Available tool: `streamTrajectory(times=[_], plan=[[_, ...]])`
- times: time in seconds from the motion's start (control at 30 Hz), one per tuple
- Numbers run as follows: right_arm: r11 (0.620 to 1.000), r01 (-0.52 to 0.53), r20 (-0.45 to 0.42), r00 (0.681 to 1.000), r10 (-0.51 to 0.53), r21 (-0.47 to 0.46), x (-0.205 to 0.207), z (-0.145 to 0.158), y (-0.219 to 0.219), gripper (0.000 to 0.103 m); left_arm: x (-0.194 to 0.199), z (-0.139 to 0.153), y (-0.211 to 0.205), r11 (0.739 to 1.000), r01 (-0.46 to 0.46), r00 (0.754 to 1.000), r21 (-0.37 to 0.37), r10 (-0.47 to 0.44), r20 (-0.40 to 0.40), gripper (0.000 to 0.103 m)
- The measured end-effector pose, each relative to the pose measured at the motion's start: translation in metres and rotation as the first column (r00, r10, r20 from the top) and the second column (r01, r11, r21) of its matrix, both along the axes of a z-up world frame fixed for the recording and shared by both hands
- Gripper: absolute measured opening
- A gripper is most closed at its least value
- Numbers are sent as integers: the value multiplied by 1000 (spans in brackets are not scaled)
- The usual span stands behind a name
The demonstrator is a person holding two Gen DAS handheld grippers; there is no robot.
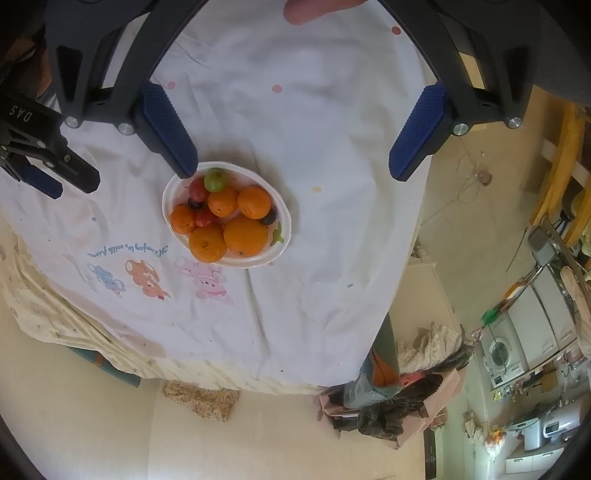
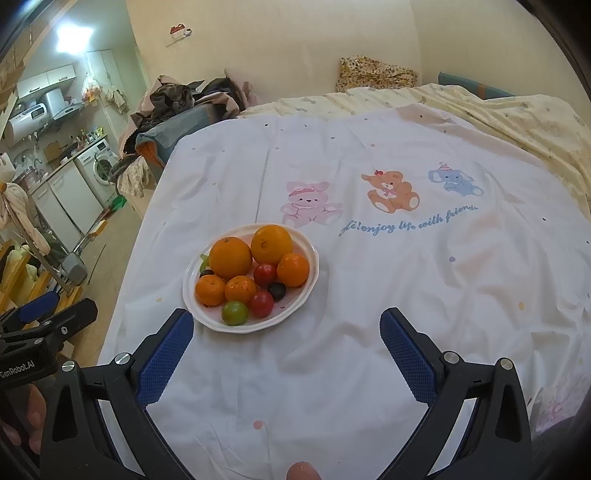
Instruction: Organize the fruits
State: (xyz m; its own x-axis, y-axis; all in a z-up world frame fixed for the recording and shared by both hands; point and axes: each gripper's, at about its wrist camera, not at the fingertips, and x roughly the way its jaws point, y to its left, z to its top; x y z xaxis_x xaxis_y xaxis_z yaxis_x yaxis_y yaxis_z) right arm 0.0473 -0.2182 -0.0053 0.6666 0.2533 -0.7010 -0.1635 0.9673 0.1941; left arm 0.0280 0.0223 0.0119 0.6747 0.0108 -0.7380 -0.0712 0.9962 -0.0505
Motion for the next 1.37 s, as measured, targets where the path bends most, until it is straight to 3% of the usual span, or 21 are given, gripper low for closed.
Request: streamTrajectory(times=[1.37], plan=[[1000,4,6,1000,-4,-18,-2,2,4,103,-2,-3,1,1000,-12,1000,15,12,-5,102]])
